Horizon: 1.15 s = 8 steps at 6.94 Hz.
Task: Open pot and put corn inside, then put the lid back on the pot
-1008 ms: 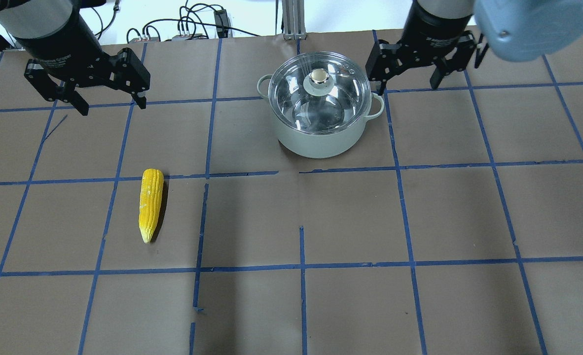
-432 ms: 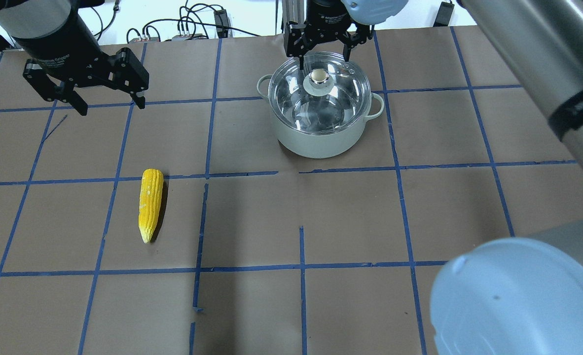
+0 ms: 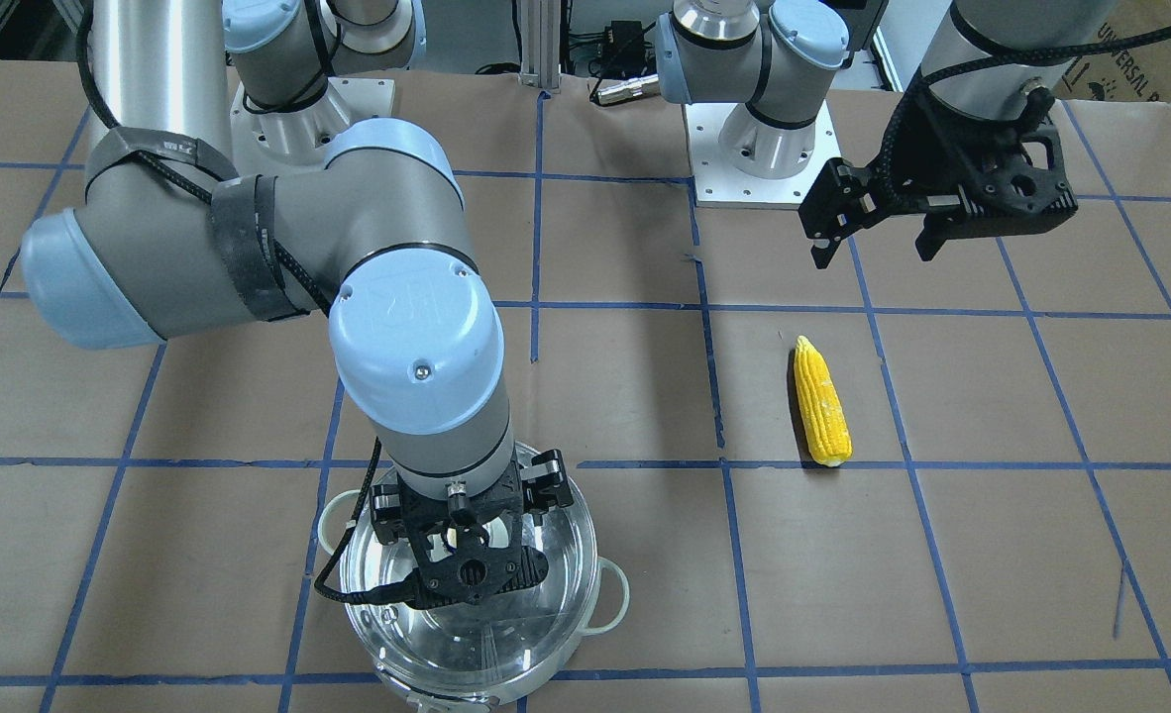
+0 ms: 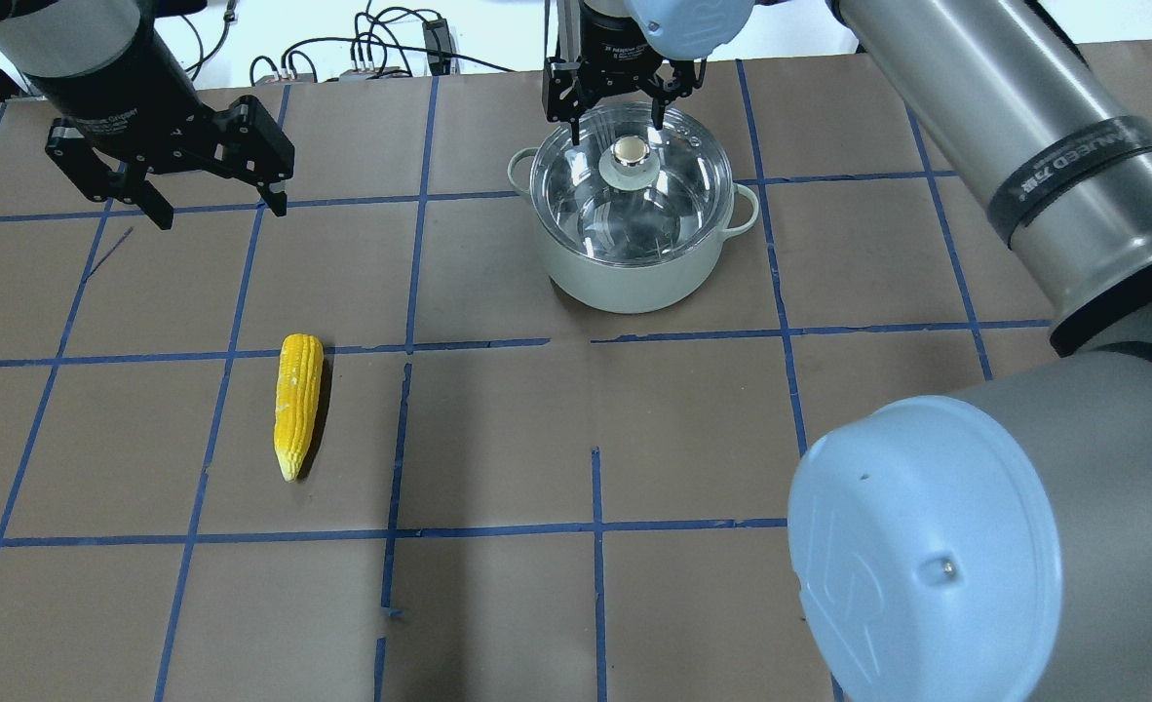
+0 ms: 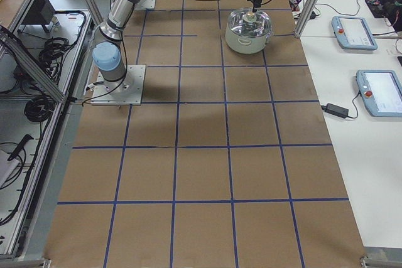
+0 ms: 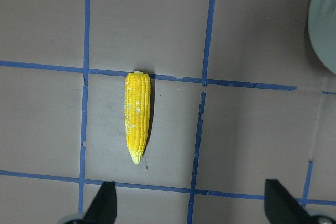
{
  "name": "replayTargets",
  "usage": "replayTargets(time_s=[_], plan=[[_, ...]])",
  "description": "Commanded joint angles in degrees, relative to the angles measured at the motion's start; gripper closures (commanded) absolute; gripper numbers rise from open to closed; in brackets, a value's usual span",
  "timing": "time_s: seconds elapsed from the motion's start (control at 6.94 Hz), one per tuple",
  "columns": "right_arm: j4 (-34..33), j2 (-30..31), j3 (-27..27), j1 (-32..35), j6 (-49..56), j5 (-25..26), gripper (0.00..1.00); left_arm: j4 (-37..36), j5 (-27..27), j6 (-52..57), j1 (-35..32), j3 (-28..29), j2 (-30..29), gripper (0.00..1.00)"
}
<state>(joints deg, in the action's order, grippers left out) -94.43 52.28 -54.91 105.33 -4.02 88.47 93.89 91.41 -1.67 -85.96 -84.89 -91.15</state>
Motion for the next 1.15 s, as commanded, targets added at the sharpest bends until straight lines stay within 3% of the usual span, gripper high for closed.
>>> replayTargets(time_s=[0.0, 0.72, 0.86, 1.01], plan=[[-0.1, -0.7, -0.2, -0.6, 0.6, 0.1, 0.03, 0.0, 0.0, 0.0, 0.0, 0.0, 0.0, 0.0], [-1.2, -2.0, -0.4, -0.7, 0.6, 0.1, 0.08, 0.1, 0.0, 0.0, 0.0, 0.0, 0.0, 0.0], [-1.1, -2.3, -0.7, -0.7, 0.7, 0.1, 0.17, 0.0, 0.0, 0.0, 0.0, 0.0, -0.1, 0.0], [-1.1, -2.3, -0.8, -0.7, 0.6, 0.1, 0.36, 0.0, 0.0, 0.0, 0.0, 0.0, -0.1, 0.0]])
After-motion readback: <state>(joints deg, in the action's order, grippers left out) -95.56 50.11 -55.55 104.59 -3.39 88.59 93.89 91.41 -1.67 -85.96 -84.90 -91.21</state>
